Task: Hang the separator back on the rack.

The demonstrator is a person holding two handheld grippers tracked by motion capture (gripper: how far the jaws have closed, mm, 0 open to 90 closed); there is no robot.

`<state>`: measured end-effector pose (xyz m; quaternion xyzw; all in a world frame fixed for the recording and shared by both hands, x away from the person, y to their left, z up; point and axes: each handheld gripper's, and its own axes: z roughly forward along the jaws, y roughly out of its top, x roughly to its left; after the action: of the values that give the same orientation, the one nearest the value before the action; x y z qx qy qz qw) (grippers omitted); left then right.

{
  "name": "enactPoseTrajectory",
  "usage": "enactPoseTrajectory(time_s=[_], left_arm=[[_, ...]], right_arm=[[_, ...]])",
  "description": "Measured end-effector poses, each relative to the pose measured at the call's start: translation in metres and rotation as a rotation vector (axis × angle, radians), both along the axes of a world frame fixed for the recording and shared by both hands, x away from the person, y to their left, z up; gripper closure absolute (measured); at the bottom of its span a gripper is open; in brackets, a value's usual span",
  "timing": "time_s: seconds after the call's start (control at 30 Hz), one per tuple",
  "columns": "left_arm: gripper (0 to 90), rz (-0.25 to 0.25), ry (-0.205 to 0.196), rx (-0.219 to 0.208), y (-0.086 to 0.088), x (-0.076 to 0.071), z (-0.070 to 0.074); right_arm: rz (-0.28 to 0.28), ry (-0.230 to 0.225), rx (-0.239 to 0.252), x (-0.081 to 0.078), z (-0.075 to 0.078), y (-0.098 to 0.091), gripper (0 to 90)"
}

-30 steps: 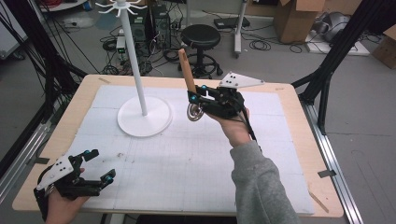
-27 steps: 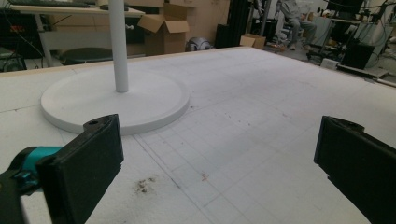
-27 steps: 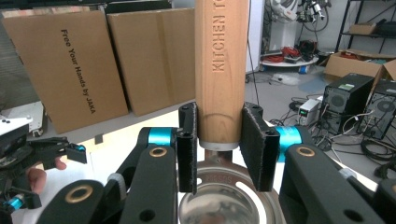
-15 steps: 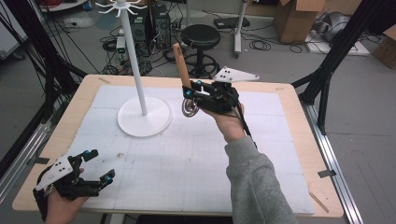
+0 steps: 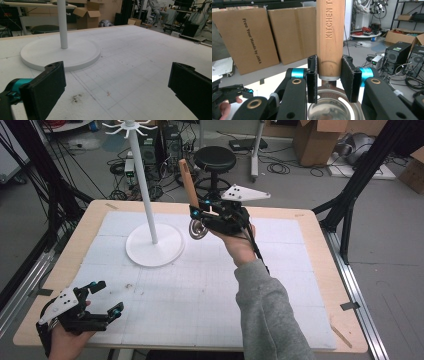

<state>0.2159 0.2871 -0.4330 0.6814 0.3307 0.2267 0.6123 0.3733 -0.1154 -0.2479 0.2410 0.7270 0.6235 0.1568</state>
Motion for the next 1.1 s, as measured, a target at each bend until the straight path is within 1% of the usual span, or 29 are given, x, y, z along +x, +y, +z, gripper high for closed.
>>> enactPoseTrajectory(time_s=[0.33, 0.4, 0.53, 0.67, 0.7, 0.87, 1.1], left_arm=[[1.8, 0.004, 0.002, -0.004, 0.001, 0.000, 0.000], [1.8, 0.004, 0.002, -0.004, 0.001, 0.000, -0.001], [1.8, 0.003, 0.004, -0.001, 0.001, 0.001, -0.001], [1.8, 0.001, 0.005, -0.003, 0.001, 0.001, -0.001], [1.8, 0.001, 0.004, -0.002, 0.002, 0.001, -0.001], [1.8, 0.001, 0.002, -0.002, 0.001, 0.003, 0.000], [1.8, 0.006, 0.000, -0.004, 0.002, 0.005, 0.000]], right_arm=[[0.002, -0.010, 0.002, 0.005, 0.004, 0.012, 69.4], [0.003, -0.011, -0.005, 0.006, 0.007, 0.014, 69.4], [-0.001, -0.021, 0.003, 0.008, 0.012, 0.018, 69.4], [-0.006, -0.019, 0.006, 0.011, 0.014, 0.020, 69.4], [-0.009, -0.014, 0.005, 0.011, 0.015, 0.021, 69.5], [-0.019, -0.018, -0.006, 0.014, 0.021, 0.025, 69.4], [-0.014, -0.028, -0.005, 0.015, 0.027, 0.031, 69.4]])
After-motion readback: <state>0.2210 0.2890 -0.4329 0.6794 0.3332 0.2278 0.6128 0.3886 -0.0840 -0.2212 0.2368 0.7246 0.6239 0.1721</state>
